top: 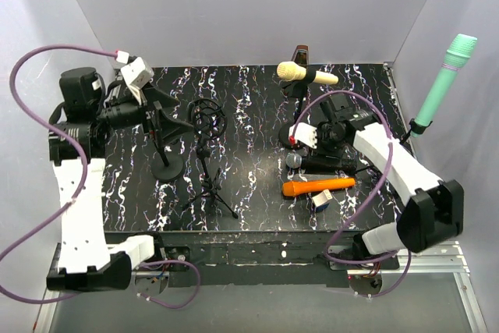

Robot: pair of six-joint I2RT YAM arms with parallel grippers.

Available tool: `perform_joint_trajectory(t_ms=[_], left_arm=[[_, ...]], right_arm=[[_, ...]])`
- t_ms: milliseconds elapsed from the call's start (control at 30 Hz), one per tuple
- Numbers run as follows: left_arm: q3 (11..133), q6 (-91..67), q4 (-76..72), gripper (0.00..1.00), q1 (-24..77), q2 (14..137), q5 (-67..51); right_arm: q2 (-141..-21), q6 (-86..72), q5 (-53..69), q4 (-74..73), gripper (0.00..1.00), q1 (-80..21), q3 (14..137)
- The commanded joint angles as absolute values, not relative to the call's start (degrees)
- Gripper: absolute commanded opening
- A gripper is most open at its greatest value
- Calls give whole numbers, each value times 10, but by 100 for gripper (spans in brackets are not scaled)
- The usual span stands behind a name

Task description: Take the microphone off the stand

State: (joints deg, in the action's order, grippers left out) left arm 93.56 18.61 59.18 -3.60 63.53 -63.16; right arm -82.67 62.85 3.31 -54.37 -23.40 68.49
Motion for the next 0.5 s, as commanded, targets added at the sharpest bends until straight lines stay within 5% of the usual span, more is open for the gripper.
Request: perform_joint_trajectory(t_ms=[0,300,467], left_arm=[[912,129,544,95,-34,671,-712],[858,86,418,91,28,711,-678],[859,55,358,65,62,732,-708]], right_arm=[[-767,596,96,-589,73,-246,702],[-741,552,84,-585,76,-286,722],[-753,409,122,-557,86,-294,792]])
